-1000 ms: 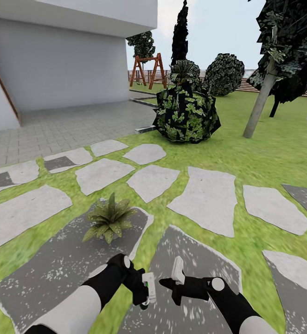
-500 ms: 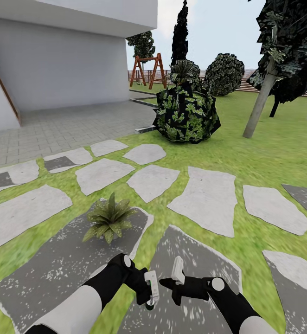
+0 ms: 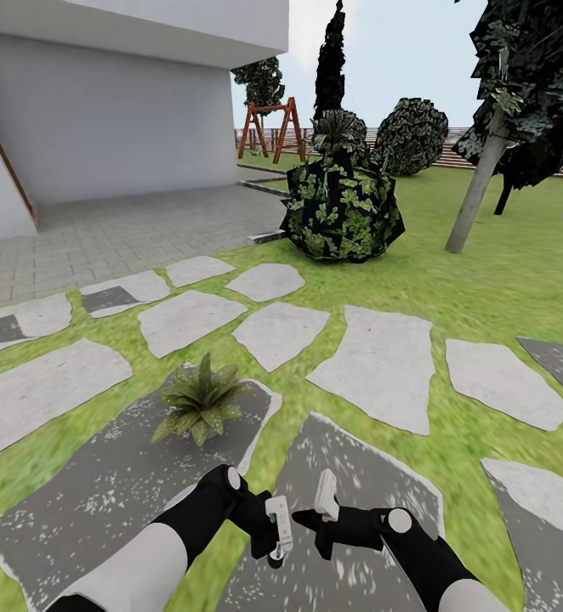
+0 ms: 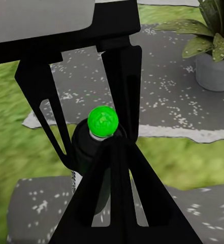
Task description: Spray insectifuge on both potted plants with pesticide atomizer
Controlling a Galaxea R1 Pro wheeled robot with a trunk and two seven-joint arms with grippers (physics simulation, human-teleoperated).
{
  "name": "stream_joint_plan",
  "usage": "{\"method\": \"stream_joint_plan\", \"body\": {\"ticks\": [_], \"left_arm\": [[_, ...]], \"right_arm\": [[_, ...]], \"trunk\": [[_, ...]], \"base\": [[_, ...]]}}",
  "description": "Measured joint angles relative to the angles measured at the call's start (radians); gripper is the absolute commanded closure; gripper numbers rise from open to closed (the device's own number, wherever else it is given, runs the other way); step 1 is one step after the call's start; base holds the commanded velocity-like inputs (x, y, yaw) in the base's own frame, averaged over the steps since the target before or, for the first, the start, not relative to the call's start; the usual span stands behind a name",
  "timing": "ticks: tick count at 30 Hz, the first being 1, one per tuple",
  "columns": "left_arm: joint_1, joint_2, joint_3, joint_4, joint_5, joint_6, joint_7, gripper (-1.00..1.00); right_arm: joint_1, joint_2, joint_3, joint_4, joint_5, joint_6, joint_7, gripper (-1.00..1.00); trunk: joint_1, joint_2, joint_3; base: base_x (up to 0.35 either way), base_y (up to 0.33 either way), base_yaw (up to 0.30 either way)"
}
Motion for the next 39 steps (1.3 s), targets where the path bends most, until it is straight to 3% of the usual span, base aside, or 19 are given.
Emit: {"method": "stream_joint_plan", "body": {"ticks": [8, 15, 28, 39], "left_arm": [[0.0, 0.0, 0.0, 0.0, 0.003, -0.001, 0.0, 1.0], [0.0, 0.0, 0.0, 0.0, 0.036, -0.001, 0.0, 1.0], [0.0, 0.0, 0.0, 0.0, 0.04, -0.001, -0.001, 1.0], [0.0, 0.0, 0.0, 0.0, 0.064, -0.003, -0.002, 1.0]], "right_arm": [[0.0, 0.0, 0.0, 0.0, 0.0, 0.0, 0.0, 1.0], [0.0, 0.0, -0.001, 0.0, 0.0, 0.0, 0.0, 1.0], [0.0, 0.0, -0.001, 0.0, 0.0, 0.0, 0.0, 1.0], [0.0, 0.0, -0.001, 0.0, 0.001, 0.0, 0.0, 1.0]], "trunk": [[0.0, 0.0, 0.0], [0.0, 0.0, 0.0], [0.0, 0.0, 0.0], [0.0, 0.0, 0.0]], "base": [[0.0, 0.0, 0.0], [0.0, 0.0, 0.0], [0.0, 0.0, 0.0], [0.0, 0.0, 0.0]]}}
